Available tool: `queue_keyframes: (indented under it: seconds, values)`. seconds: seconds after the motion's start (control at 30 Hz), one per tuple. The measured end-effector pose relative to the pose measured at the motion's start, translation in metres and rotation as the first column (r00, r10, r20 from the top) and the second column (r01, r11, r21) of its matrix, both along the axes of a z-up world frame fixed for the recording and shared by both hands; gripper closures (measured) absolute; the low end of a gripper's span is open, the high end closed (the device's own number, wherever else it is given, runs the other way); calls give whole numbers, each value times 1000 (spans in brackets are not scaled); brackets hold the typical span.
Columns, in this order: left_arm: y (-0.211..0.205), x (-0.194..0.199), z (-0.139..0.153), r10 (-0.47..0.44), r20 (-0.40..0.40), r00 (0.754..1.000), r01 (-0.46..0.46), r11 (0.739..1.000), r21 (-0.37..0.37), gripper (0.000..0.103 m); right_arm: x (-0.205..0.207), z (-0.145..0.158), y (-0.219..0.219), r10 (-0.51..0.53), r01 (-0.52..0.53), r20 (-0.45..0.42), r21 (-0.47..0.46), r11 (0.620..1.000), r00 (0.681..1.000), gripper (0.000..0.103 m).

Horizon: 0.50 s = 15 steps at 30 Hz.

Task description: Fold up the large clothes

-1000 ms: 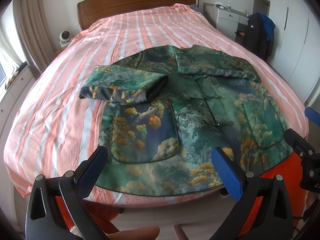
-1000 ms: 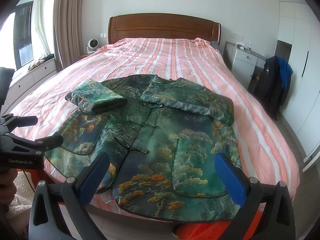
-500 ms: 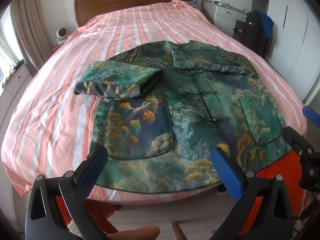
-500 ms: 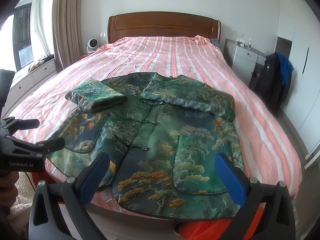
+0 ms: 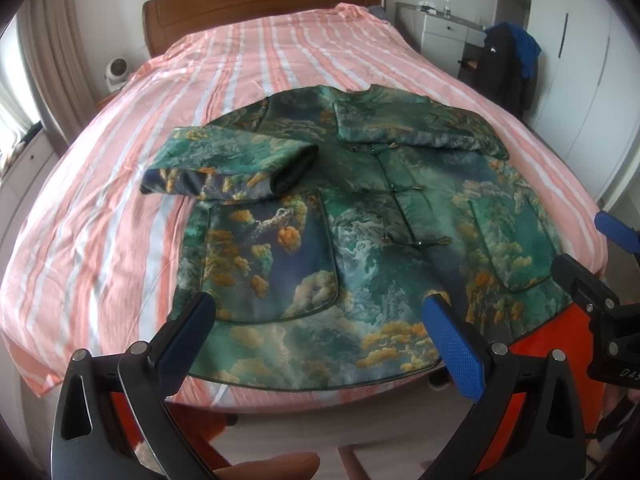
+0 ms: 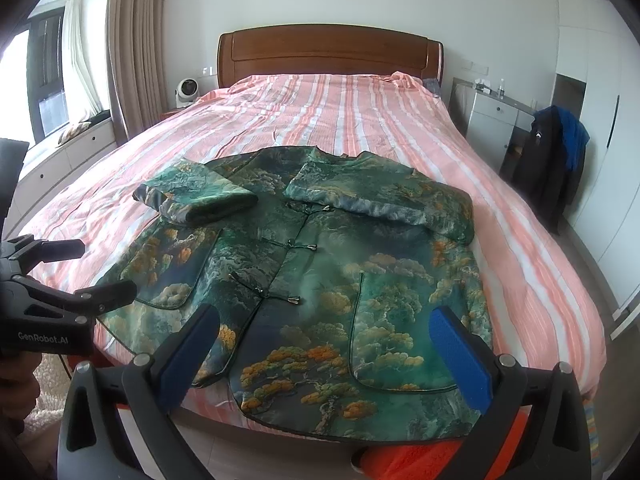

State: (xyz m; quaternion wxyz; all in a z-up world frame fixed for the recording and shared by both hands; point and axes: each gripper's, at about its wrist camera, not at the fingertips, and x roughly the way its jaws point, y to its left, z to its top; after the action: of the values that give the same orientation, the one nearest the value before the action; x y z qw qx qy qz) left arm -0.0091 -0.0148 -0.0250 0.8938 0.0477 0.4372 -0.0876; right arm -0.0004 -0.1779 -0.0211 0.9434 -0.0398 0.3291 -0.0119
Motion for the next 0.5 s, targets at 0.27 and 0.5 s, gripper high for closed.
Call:
queue_keyframes:
  seconds: [0.27,0.5]
  values:
    - [2,2,-4,3,-12,1000,-3,1000,1,0,-1,-2,3,5,-5,-3,8,1000,1000,0]
    - [82,43,-27,161,-121,980,-173,980,-102,0,-4,-2,-3,-15,15,4,-9,1000,1000,0]
